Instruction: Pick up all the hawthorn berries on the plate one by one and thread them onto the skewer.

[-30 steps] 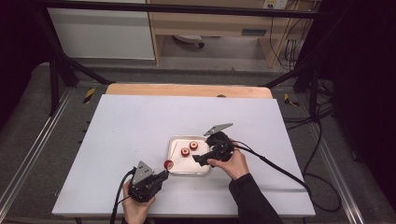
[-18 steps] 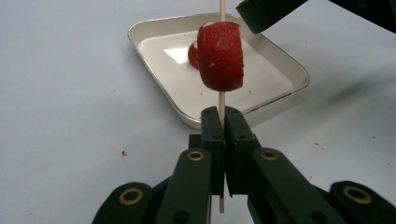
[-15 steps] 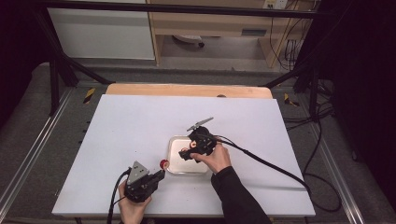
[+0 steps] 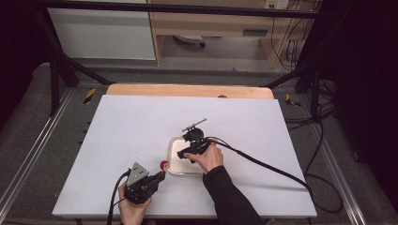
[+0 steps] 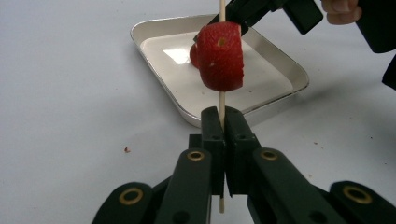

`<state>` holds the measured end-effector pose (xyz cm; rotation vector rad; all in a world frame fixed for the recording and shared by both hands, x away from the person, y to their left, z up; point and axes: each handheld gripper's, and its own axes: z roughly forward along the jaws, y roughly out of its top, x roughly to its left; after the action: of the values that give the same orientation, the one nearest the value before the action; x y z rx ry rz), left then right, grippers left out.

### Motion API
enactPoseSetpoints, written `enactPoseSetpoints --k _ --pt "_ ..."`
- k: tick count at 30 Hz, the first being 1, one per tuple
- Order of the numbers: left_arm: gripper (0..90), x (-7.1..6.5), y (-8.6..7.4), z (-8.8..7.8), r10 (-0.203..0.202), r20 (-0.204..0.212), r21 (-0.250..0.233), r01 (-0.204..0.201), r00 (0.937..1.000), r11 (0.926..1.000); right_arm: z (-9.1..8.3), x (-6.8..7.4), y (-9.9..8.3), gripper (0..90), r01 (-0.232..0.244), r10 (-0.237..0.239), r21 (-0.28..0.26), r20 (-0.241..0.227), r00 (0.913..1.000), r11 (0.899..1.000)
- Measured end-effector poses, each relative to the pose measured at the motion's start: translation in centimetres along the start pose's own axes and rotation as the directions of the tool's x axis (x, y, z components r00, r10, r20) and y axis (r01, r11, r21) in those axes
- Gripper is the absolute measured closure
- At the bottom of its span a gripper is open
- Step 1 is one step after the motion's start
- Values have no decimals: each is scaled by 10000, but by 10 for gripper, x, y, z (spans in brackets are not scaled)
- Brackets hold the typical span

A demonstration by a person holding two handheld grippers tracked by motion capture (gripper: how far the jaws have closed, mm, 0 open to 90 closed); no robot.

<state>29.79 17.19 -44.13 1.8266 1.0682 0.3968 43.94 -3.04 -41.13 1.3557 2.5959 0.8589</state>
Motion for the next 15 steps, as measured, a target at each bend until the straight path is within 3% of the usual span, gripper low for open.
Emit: enactPoseSetpoints --k 3,15 --pt "879 1 0 0 -14 6 -2 14 10000 10000 4 -1 1 450 -336 335 168 46 9994 9993" --pt "879 1 -1 0 -7 48 9 7 10000 10000 15 -6 4 524 -1113 1106 409 167 9937 9929"
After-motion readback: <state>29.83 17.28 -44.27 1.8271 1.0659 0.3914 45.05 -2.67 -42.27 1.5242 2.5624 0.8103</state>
